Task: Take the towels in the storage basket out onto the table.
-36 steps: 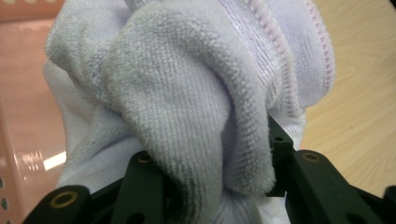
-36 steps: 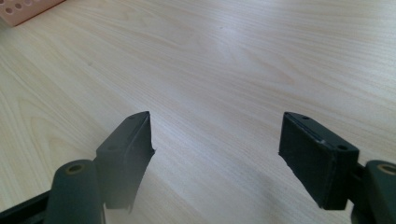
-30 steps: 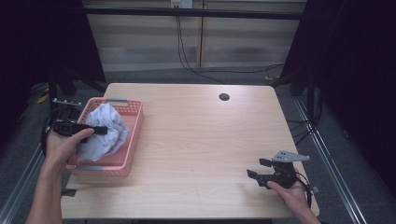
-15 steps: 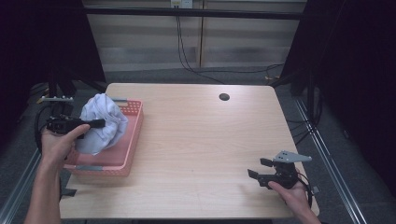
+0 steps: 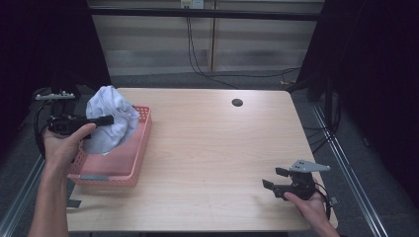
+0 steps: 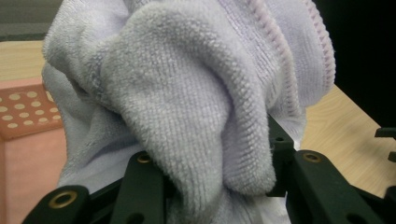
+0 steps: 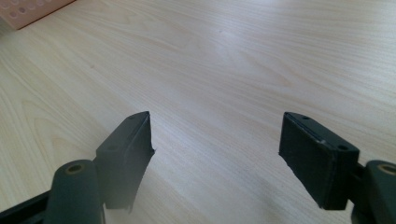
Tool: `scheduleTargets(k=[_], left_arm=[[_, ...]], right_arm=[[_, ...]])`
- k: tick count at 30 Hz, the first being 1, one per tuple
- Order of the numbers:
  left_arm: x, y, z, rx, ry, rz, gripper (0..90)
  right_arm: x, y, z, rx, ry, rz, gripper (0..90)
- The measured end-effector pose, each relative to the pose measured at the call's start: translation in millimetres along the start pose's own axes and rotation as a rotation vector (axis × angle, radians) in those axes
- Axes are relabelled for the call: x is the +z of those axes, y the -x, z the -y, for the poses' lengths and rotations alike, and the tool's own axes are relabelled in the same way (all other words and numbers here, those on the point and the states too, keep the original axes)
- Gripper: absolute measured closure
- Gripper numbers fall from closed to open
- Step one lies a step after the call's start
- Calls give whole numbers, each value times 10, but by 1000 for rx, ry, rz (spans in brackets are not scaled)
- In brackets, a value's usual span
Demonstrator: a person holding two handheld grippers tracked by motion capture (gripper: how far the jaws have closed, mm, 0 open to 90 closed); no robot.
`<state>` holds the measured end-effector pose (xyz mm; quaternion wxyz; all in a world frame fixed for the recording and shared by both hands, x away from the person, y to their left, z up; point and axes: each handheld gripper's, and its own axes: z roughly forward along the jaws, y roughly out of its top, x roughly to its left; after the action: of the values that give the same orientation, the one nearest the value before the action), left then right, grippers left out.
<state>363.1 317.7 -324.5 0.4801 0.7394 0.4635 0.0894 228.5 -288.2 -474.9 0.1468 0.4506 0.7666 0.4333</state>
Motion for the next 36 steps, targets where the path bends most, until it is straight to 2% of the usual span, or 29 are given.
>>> scheduleTargets(k=[5,8,12,18,21,25,26,33,36], left_arm=[[10,120,-45,17,32,27,609],[35,211,-70,51,18,19,609],[55,300,-85,66,28,32,608],[179,464,-139,98,28,76,607],[233,572,-195,108,48,102,607],[349,727,-245,136,42,123,607],[396,777,-253,148,37,139,607],[678,1025,-227,183,12,201,605],[810,1108,-196,181,5,236,603]], right_arm=[[3,2,1,-2,-2,2,251],[-3,4,0,6,0,4,250],[-6,3,1,4,2,3,249],[-5,6,-1,3,0,1,249],[-4,9,-2,3,-2,0,249],[-6,16,-2,2,1,0,249],[-7,14,-2,0,1,1,250],[-34,8,-4,-3,11,5,250],[-35,19,-6,-4,10,4,250]])
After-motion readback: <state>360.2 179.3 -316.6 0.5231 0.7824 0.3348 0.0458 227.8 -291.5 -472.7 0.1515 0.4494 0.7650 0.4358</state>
